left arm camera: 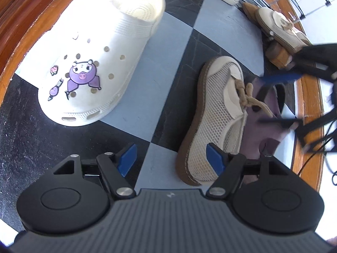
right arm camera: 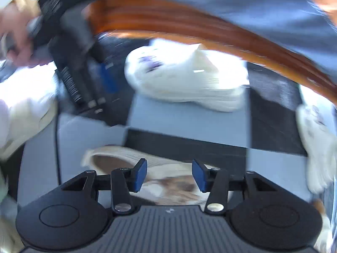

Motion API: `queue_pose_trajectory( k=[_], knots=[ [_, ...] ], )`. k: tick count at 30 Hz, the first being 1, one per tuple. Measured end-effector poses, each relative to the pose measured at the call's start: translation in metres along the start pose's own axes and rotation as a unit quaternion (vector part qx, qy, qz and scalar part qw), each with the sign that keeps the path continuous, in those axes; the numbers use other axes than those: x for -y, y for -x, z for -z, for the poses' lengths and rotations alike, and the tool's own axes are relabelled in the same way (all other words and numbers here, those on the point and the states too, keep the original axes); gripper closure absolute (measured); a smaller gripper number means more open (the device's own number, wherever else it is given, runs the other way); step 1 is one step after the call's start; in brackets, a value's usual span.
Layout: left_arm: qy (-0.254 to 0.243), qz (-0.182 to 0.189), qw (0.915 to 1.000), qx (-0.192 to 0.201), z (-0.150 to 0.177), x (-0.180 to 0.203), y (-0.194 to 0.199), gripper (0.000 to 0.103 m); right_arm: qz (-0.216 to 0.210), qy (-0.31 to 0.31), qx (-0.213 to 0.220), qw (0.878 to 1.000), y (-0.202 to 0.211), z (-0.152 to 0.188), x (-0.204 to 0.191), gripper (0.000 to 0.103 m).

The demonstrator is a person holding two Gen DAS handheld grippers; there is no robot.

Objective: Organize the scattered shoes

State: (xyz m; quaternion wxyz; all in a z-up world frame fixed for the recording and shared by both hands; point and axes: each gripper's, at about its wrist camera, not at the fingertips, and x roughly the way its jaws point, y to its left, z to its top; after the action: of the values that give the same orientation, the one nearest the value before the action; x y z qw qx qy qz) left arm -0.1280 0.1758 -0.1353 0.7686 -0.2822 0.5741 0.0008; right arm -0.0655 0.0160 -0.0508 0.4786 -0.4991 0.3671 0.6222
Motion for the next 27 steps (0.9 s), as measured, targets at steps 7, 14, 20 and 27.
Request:
queue_pose_trajectory(
  k=[7,14,20,27],
  knots=[
    [-0.026,-0.011,0.9996,-0.009,0.002,0.008,-0.007,0.028,0.036,0.111,-0.077,0.990,-0.058,-0.002,-0.024,0.055],
    [-0.010,-0.004,0.9999,-0.004,0.004,0.001,-0.004,0.027,0.007,-0.112,-0.069,0.991,-0.091,-0.017,0.033,0.086],
    [0.028,-0.013,0.9979,0.056,-0.004,-0.023,0.038,0.017,-0.109,-0.654,0.050,0.747,-0.051,0.085,0.150,0.085],
    [0.014,0.000,0.9985,0.053,-0.006,-0.016,0.038,0.017,-0.168,-0.819,0.024,0.548,-0.071,0.180,0.148,0.059]
  ],
)
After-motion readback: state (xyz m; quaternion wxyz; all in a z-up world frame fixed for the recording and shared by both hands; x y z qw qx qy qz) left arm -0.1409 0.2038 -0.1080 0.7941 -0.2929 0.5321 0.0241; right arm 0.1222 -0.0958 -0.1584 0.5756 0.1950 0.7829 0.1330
